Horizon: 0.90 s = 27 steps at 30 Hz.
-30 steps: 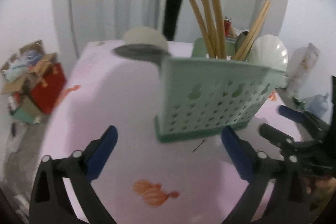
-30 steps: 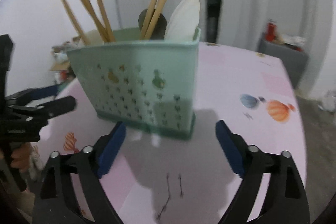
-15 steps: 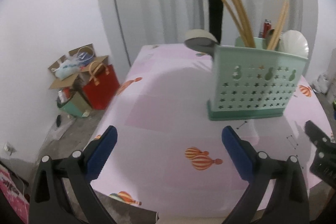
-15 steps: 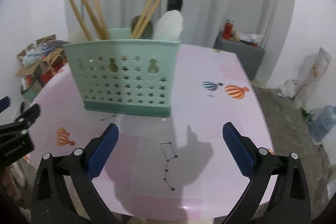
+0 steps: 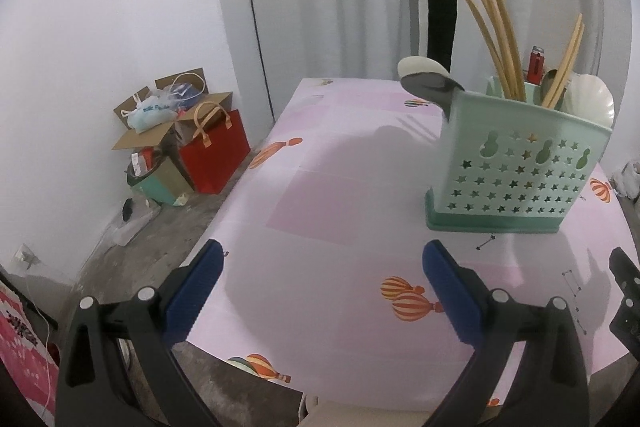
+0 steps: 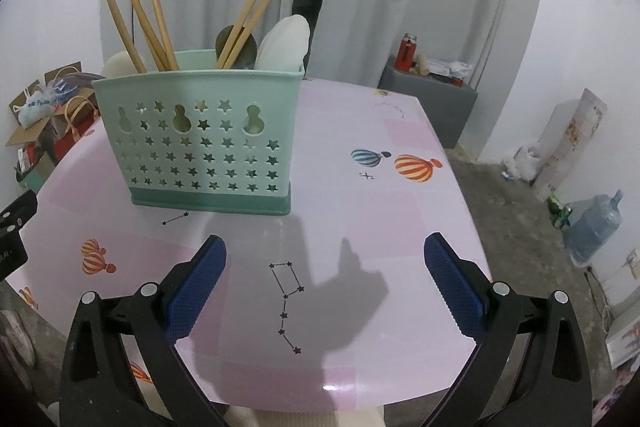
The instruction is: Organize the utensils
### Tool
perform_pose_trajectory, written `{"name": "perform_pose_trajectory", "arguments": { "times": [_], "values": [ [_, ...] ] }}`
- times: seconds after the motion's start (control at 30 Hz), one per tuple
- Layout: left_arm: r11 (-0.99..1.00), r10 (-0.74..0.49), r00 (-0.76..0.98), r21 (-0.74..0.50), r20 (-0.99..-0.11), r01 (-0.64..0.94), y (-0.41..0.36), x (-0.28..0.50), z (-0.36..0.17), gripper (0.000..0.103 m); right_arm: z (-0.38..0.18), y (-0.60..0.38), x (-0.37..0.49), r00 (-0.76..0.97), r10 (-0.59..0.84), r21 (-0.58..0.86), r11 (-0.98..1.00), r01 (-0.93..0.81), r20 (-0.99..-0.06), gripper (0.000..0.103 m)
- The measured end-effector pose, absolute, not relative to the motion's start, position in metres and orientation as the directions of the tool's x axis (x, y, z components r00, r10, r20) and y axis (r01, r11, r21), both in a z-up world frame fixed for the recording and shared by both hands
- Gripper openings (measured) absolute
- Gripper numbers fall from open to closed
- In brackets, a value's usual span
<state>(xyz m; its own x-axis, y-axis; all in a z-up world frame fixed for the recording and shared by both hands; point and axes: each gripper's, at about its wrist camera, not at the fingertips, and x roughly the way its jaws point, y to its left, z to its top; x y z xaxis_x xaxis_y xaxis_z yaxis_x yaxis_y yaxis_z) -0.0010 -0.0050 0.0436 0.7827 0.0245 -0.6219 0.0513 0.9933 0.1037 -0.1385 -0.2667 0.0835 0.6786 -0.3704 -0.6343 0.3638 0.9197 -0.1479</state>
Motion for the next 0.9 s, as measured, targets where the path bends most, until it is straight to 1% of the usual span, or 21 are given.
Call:
{"name": "perform_pose_trajectory", "arguments": {
  "times": [0.9],
  "values": [
    [0.993,0.027,0.768,0.105,-0.640,0.052,-0.0007,-0.0052,0.0445,0.098,0.0842,-0.2636,-0.1401,0.679,-0.366,-0.149,0.922,0.357,-0.636,0.095]
  ]
}}
